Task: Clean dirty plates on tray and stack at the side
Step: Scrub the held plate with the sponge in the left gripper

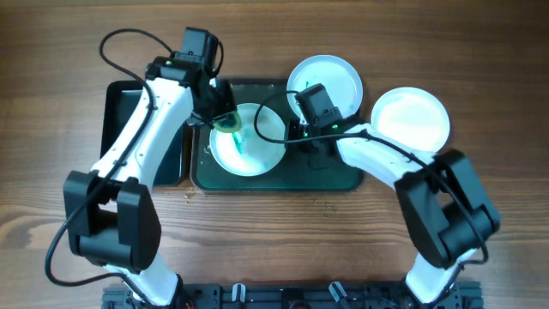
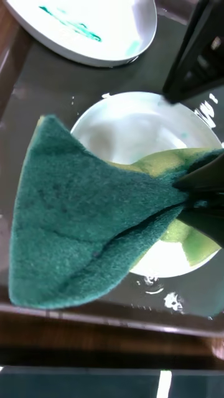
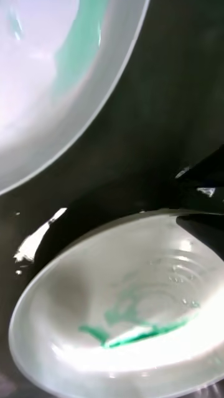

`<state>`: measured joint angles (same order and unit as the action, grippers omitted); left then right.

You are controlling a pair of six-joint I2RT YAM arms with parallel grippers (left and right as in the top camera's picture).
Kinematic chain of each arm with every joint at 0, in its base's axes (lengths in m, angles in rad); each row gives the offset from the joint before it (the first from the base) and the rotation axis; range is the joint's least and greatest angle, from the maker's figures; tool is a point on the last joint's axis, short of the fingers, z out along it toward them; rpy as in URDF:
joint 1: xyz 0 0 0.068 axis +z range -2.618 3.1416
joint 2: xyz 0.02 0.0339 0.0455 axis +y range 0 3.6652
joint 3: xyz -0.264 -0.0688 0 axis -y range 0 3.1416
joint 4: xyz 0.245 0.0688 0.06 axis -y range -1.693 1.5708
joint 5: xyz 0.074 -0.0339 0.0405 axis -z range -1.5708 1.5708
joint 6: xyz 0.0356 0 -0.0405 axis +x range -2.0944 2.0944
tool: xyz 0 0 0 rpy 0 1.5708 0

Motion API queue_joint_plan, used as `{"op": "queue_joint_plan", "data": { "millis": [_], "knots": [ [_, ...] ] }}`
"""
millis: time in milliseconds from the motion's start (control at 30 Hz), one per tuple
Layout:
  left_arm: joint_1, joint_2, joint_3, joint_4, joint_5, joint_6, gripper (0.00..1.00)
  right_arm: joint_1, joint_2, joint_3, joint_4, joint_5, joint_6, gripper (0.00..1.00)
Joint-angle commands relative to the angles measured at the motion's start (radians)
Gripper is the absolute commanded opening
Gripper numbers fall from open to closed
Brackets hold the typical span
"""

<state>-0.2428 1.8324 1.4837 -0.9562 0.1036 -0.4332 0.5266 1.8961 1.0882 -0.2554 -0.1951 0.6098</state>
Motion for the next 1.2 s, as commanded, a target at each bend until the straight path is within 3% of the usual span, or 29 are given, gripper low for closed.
{"op": "queue_joint_plan", "data": {
  "millis": [0,267,367,433,567,767,900,1033,1100,1167],
  "knots": [
    [-0.031,0.047,-0.013,0.011,0.019,-0.025,0.04,-0.004,0.061,0.014,0.040,-0.025,-0.050,0.15],
    [-0.035,0.079,-0.013,0.010,0.011,-0.060,0.04,-0.004,0.098,0.014,0.205,-0.004,-0.142,0.16],
    [-0.035,0.079,-0.013,0.008,0.004,-0.077,0.04,-0.005,0.145,0.014,0.210,-0.035,-0.090,0.14],
    [-0.035,0.079,-0.013,0.002,0.004,-0.077,0.04,-0.004,0.142,0.014,0.187,-0.075,-0.051,0.04],
    [-0.035,0.079,-0.058,-0.002,0.005,-0.082,0.04,-0.005,0.140,0.014,0.114,-0.076,0.089,0.04],
    [-0.040,0.079,-0.241,0.127,0.015,-0.060,0.04,-0.005,0.140,0.014,0.101,-0.076,0.100,0.04],
    [-0.051,0.079,-0.330,0.205,0.141,0.013,0.04,-0.004,0.140,0.014,0.101,-0.076,0.099,0.04],
    [-0.091,0.079,-0.338,0.272,0.496,0.324,0.04,-0.004,0.140,0.014,0.106,-0.076,0.099,0.05],
    [-0.102,0.079,-0.338,0.326,0.505,0.336,0.04,-0.004,0.140,0.014,0.105,-0.076,0.099,0.04],
    [-0.100,0.079,-0.338,0.392,0.415,0.267,0.04,-0.004,0.140,0.014,0.105,-0.076,0.097,0.04]
  ]
}}
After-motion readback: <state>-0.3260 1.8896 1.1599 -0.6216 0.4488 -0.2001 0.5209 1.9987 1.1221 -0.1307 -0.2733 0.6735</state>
